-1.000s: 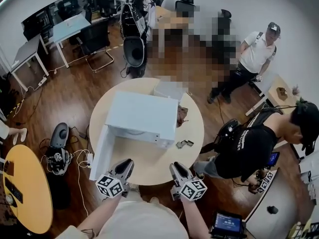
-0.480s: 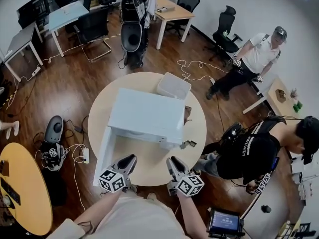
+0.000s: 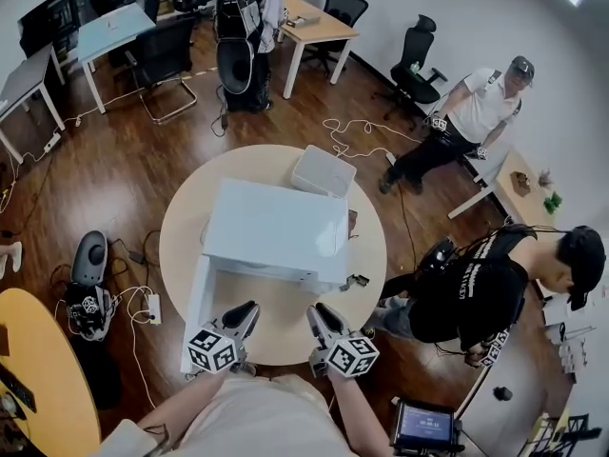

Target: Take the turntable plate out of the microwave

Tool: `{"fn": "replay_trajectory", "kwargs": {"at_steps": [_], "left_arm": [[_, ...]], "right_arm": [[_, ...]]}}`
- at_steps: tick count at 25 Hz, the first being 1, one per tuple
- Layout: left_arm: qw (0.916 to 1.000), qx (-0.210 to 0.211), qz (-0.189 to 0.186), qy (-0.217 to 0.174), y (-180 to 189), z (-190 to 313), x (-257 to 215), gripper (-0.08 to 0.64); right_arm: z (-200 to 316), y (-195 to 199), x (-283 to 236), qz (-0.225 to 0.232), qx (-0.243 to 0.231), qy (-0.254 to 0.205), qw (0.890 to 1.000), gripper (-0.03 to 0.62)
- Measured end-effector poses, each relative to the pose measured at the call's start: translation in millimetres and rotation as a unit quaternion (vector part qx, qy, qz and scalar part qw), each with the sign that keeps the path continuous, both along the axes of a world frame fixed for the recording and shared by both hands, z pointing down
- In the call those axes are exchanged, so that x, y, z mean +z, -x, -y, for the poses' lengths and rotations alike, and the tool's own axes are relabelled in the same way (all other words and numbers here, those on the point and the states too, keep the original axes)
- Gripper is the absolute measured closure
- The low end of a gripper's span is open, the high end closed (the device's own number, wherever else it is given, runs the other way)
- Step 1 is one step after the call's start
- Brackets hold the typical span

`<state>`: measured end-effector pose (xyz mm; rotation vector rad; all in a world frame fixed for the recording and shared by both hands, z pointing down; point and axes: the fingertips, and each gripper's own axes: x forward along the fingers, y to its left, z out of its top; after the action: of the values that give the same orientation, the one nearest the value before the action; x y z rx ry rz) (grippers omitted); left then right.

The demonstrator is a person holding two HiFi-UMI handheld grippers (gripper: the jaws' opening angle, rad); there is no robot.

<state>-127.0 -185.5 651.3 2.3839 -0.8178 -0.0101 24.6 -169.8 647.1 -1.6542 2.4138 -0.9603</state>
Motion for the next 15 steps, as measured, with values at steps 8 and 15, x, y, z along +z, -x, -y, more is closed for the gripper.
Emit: {"fn": "replay_trajectory", "kwargs": {"at_steps": [8,15], "left_arm": [[0.9999,0.011,0.008,-0.002,2,0,6,0.531],[0.9996,0.000,0.027,0.003,3,4,14,0.531]], "right_arm": [[4,25,7,-0.009,-0.004,0.010,1.000,0.492],[19,35,20,-0.004,-0.014,0.020,1.000,0.492]]}}
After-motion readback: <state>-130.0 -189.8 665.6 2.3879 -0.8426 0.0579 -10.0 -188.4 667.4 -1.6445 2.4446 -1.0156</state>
